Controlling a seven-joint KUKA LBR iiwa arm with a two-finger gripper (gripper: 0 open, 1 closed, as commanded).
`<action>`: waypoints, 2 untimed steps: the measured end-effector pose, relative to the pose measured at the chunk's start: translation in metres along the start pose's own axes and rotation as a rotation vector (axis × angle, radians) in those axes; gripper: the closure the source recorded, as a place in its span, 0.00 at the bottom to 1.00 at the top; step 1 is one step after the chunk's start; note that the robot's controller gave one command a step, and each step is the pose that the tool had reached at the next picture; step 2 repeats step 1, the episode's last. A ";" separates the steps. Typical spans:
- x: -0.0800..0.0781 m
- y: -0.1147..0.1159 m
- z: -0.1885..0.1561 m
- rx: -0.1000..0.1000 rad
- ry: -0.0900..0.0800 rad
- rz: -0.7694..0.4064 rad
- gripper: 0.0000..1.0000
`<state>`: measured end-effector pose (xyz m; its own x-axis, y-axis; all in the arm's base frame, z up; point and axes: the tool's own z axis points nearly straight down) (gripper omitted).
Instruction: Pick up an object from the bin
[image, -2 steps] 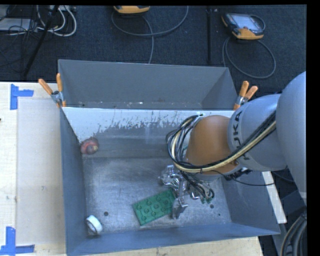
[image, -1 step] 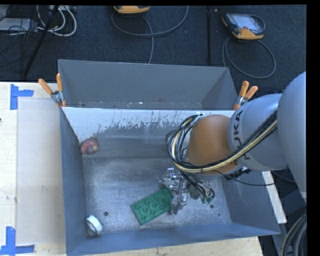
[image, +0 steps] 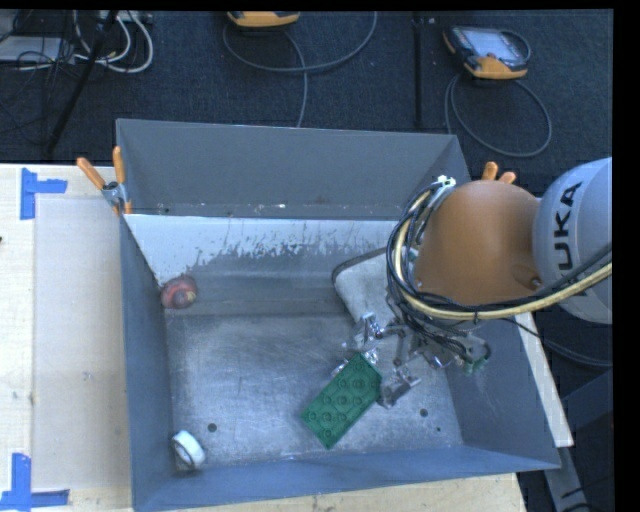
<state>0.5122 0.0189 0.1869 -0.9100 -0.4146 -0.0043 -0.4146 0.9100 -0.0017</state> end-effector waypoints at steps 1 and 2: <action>-0.002 0.006 -0.056 0.000 -0.001 0.018 1.00; -0.002 0.006 -0.056 0.000 -0.001 0.018 1.00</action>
Offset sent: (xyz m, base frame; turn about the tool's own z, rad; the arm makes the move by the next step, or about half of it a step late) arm -0.0027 0.0060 0.0535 0.0175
